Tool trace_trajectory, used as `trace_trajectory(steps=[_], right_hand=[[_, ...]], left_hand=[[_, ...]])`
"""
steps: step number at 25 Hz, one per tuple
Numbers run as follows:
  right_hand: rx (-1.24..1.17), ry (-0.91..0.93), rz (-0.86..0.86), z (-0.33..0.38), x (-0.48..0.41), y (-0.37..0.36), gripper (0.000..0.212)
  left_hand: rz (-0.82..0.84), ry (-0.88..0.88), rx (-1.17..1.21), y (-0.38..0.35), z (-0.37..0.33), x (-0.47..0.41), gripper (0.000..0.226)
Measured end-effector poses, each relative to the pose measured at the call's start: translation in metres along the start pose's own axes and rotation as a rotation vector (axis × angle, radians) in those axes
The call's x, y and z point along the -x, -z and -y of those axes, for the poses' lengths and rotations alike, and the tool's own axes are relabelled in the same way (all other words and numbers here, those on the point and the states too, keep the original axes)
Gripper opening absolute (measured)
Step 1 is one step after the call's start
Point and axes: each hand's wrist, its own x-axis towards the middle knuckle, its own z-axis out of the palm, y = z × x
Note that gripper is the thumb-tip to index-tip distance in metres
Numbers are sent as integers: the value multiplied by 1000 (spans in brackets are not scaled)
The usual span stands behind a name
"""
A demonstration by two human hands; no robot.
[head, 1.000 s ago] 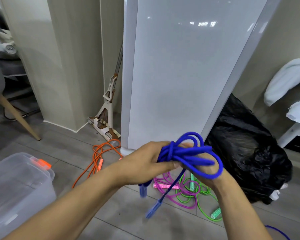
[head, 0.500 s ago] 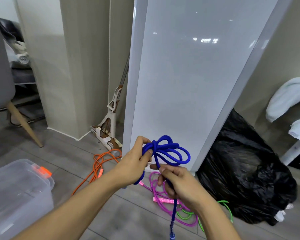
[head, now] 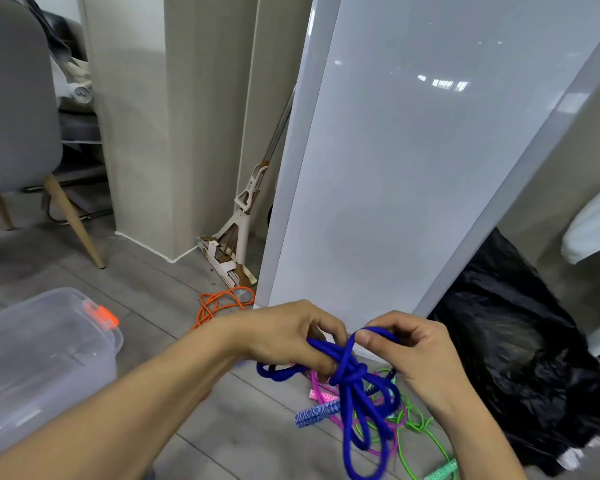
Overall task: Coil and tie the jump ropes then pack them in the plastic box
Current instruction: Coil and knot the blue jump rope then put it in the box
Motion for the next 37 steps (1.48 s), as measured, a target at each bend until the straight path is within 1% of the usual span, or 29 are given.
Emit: trace_trajectory(steps=[2, 3, 4, 6, 7, 8, 10, 11, 13, 14, 16, 18, 20, 21, 22, 23, 24, 25, 26, 27, 29, 30, 31, 32, 33, 34, 35, 37], right_hand=[[-168, -123, 20, -6, -1, 2, 27], [-220, -189, 14, -9, -2, 1, 36], [-231, -229, 19, -13, -3, -2, 37], [-224, -237, 73, -14, -2, -11, 28], [-210, -240, 114, -14, -2, -15, 28], [-183, -259, 160, -13, -2, -19, 28], [-98, -311, 264, -10, 2, -20, 28], [-52, -338, 318, -8, 3, -20, 27], [-11, -375, 390, -4, 7, -17, 20], [-15, -375, 399, -2, 8, -16, 16], [-5, -335, 331, 1, 7, -12, 12], [36, -271, 215, 1, 4, -5, 10], [84, -207, 125, 2, 4, 0, 6], [87, -185, 83, 3, 5, 2, 5], [64, -175, 39, 0, 4, 5, 8], [26, -177, -5, -2, 4, 9, 14], [-19, -188, -41, -4, 3, 13, 20], [-56, -206, -72, -7, 3, 18, 21], [-74, -222, -85, -8, 3, 22, 16], [-85, -228, -70, -10, 4, 27, 8], [-86, -229, -25, -10, 7, 31, 3], [-89, -214, -52, -10, 7, 31, 6], [-87, -186, -113, -9, 6, 31, 15], [-87, -145, -199, -8, 6, 31, 19], [-106, -107, -282, -3, 5, 30, 16], [-141, -82, -316, 0, 4, 30, 9], [-194, -81, -313, 5, 3, 30, 3], [-318, -120, -264, 9, -1, 29, 27]], left_hand=[[29, -32, 285, -2, -6, 5, 11], [3, -65, 402, -4, -9, 5, 9], [-51, -97, 521, -6, -11, 3, 8], [-257, -102, 704, -6, -9, -4, 8], [-383, -73, 694, -3, -6, -8, 10], [-497, -33, 606, 0, -1, -11, 12], [-636, 53, 280, 4, 12, -14, 17], [-661, 82, 83, 6, 20, -14, 20], [-641, 119, -305, 7, 31, -13, 24], [-612, 125, -444, 7, 32, -12, 24], [-506, 116, -592, 9, 27, -10, 24], [-310, 106, -579, 9, 19, -7, 23], [-105, 119, -393, 8, 13, -3, 24], [-29, 130, -243, 7, 11, -1, 24], [18, 129, -81, 6, 9, 1, 24], [25, 112, 80, 5, 6, 2, 21], [-4, 85, 230, 4, 5, 2, 19], [-49, 63, 364, 2, 4, 1, 19], [-76, 49, 473, 2, 4, 0, 19], [-58, 39, 567, 2, 5, -1, 21], [87, 26, 734, 2, 7, -2, 24], [159, 29, 795, 3, 8, -1, 24], [205, 44, 828, 4, 10, -1, 25], [222, 74, 817, 5, 10, -1, 26], [203, 127, 755, 4, 12, -1, 26], [139, 197, 659, 1, 14, -3, 26], [28, 270, 556, -1, 16, -6, 24], [-250, 378, 459, -2, 21, -13, 24]])
